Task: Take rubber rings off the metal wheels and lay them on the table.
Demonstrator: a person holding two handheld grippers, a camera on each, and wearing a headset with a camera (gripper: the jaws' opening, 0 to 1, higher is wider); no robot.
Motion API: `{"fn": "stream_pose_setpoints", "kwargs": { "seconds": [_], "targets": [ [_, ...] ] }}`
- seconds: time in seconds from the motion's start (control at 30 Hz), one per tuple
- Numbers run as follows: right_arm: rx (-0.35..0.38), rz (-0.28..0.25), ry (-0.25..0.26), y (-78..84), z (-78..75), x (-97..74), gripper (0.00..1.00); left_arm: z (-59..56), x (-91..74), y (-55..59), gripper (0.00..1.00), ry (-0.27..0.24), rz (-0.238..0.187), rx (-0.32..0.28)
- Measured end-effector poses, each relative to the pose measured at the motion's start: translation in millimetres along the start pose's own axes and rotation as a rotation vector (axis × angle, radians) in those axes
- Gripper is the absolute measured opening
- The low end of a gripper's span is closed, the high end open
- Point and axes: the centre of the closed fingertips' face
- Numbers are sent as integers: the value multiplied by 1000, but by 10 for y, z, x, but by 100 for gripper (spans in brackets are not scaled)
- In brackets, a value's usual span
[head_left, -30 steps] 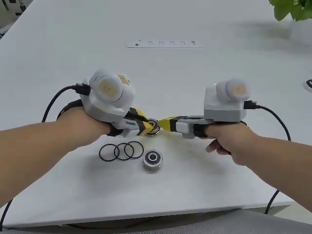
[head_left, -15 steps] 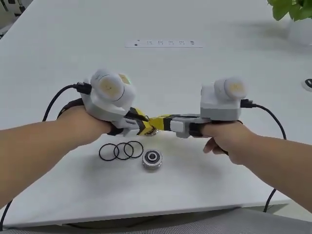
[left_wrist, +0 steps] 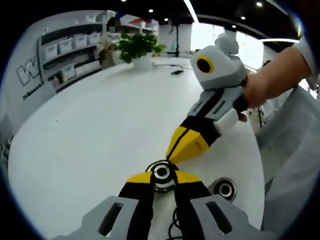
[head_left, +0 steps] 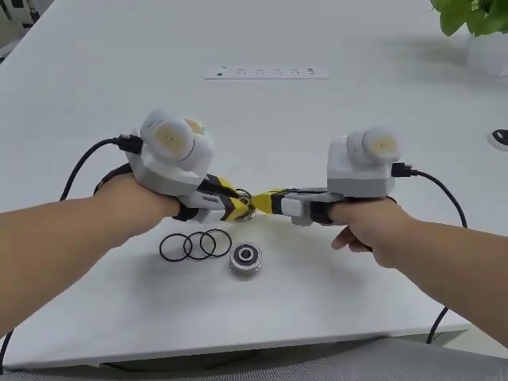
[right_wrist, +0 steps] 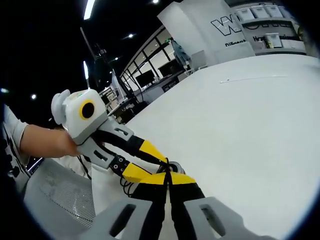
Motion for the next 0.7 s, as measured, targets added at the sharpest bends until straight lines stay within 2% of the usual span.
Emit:
{"fn": "stream_pose_setpoints", "kwargs": {
  "seconds": [0.07,0.13,0.23,0.37,0.43,0.7],
  "targets": [
    [0,-2,1,-2,-2,-5,0,-11,-19,0,17,7,1,22],
    [4,-5,1,-10,3,-6,0,-39,-38,-25,20,30,-9,12],
    [5,-6,-4,-20,25,-1,0,-48,-87,-105,22,36,-43,10],
    [8,-8,-12,-38,59,6,0,-29,-166,-164,25,34,-74,23],
    [10,-8,-18,-47,83,10,0,-13,-223,-185,31,32,-90,32],
    [20,-6,-54,-86,208,25,0,37,-446,-225,42,30,-135,21]
  ]
}}
Point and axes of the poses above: the centre of the closed fingertips' face, and the gripper's own axes: x roughly forward along the fingers, z roughly to its left, y roughly out of its underside, and after that the axes turned 7 degrees about -z, right-handed
